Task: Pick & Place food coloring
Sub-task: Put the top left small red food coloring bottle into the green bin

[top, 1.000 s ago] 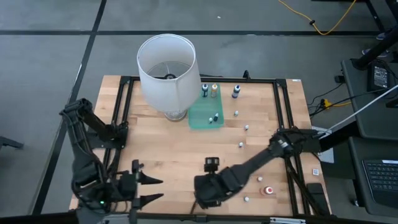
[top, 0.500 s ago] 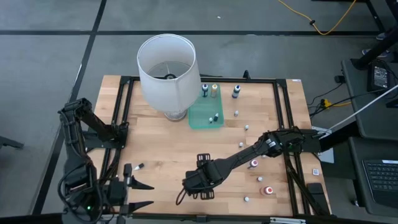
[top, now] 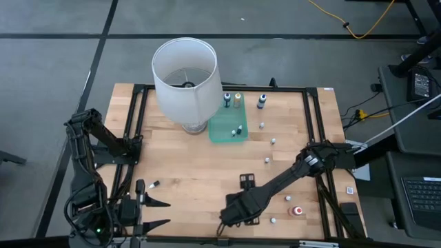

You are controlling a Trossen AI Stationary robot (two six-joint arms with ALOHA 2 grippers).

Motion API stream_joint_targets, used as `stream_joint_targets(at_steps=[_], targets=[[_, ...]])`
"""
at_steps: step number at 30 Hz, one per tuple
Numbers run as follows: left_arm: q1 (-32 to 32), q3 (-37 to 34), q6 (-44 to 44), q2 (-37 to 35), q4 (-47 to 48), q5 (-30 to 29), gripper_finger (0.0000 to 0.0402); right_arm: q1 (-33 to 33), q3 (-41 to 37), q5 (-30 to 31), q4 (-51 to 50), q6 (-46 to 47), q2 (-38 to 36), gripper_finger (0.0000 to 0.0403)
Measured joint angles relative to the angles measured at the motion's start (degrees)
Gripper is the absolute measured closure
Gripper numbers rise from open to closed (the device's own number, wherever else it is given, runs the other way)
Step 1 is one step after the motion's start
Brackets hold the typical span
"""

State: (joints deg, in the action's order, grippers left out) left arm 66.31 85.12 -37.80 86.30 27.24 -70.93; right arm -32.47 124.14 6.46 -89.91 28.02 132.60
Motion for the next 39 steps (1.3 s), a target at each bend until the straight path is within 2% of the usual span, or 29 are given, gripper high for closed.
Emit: stream_joint_targets(at_steps=[4, 7, 12, 14, 19, 28, 36, 39], targets=[[-0.06, 0.00, -0.07, 0.00, 0.00, -0.11, 0.0219, 0.20, -12.26, -0.07, 0.56, 1.66, -6.94, 0.0096], [-0.33, 0.00, -0.48, 0.00, -0.02, -0.05, 0.0219, 0.78, -22.10, -0.06, 2.42, 3.36, -14.88, 0.0096], [-1.13, 0.00, -0.44, 0.00, 0.50, -0.49, 0.0219, 2.52, -33.63, -1.55, 25.68, 7.94, -25.18, 0.0096], [-1.79, 0.00, -0.01, 0.00, 0.51, -0.49, 0.0219, 2.53, -35.16, -0.19, 31.93, 7.76, -26.32, 0.0096], [-3.10, 0.00, 3.08, 0.01, 0.47, 1.70, 0.0219, 2.85, -36.44, -0.38, 36.92, 5.54, -24.85, 0.0096], [-3.09, 0.00, 3.06, 0.02, 0.46, 13.43, 0.0219, 2.89, -36.46, -1.20, 42.87, 4.73, -24.37, 0.0096], [-3.05, 0.00, 3.06, 0.04, 0.44, 26.82, 0.0219, 2.60, -36.46, -2.51, 43.02, 6.15, -24.35, 0.0096], [-3.05, 0.00, 3.06, 0.04, 0.44, 31.03, 0.0219, 2.43, -36.46, -1.28, 43.89, 4.20, -24.02, 0.0096]])
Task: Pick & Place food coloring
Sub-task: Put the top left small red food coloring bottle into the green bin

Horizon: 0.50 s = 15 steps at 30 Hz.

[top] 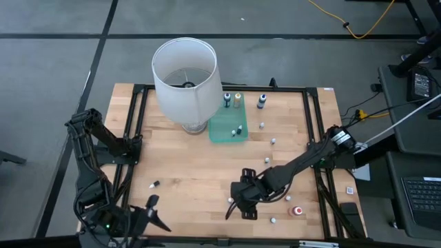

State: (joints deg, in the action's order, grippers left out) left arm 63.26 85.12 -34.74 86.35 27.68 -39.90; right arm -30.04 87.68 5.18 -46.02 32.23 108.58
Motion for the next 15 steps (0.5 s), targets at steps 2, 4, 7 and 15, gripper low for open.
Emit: stream_joint_targets(at_steps=[2, 4, 7, 15], targets=[[0.00, 0.00, 0.00, 0.00, 0.00, 2.47, 0.0219, 0.00, 0.00, 0.10, 1.25, -1.73, 0.31, 0.0096], [0.00, 0.00, 0.00, 0.00, 0.00, 4.64, 0.0219, 0.02, 0.02, 0.12, 3.47, -2.98, 0.86, 0.0096], [0.00, 0.00, 0.00, 0.00, -0.01, 7.55, 0.0219, 0.02, 0.00, -0.07, 5.08, -5.69, 1.67, 0.0096], [0.02, 0.00, 0.00, 0.00, -0.04, 10.10, 0.0219, -1.17, 0.02, -1.04, 8.44, -14.33, 2.81, 0.0096]])
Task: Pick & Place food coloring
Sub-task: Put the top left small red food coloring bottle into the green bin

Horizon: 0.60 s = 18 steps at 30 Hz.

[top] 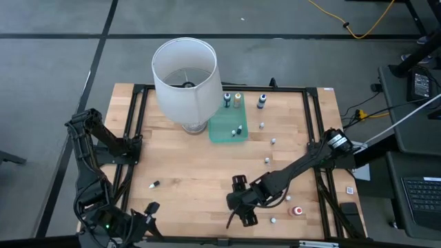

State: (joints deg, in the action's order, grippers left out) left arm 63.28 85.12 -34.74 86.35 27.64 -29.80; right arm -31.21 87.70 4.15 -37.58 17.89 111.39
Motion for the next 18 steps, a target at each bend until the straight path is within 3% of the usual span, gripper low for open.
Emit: stream_joint_targets(at_steps=[4, 18], targets=[[-0.02, 0.00, 0.00, 0.02, 0.00, 0.10, 0.0219, 0.04, -1.61, 0.75, 1.21, -4.12, 1.86, 0.0096], [-0.02, 0.00, 0.00, 0.04, -0.46, 1.33, 0.0219, 4.43, -6.54, -0.29, 9.78, -4.72, 4.68, 0.0096]])
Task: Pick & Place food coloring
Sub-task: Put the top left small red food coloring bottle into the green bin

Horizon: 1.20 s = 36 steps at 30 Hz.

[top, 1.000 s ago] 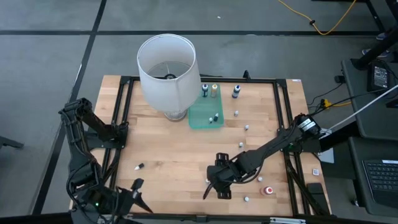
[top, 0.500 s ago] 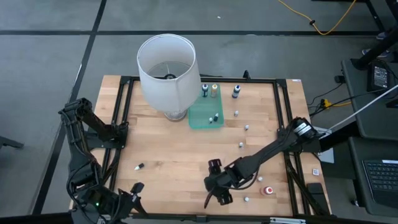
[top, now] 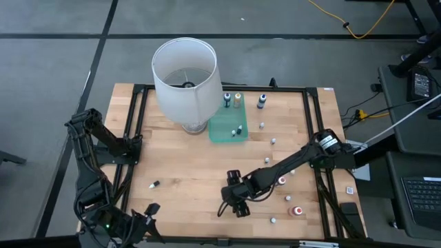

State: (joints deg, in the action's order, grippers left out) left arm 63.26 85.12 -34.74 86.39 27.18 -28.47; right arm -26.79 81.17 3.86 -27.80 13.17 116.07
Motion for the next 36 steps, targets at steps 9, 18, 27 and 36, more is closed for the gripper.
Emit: stream_joint_targets(at_steps=[9, 18, 27, 36], targets=[[0.00, 0.00, 0.00, 0.00, 0.02, 0.04, 0.0219, -0.11, 0.09, -2.86, 1.41, -0.09, 0.96, 0.0150], [0.00, 0.00, 0.00, 0.00, 0.02, 0.04, 0.0219, -0.38, 0.04, -2.97, 1.48, -0.20, 1.05, 0.0229], [0.00, 0.00, 0.00, 0.00, 0.02, 0.04, 0.0219, -0.37, 0.04, -1.60, 1.43, -0.14, 1.05, 0.0309], [0.00, 0.00, 0.00, 0.00, 0.02, 0.04, 0.0219, -0.27, 2.61, -0.82, -5.58, 1.62, 0.43, 0.0347]])
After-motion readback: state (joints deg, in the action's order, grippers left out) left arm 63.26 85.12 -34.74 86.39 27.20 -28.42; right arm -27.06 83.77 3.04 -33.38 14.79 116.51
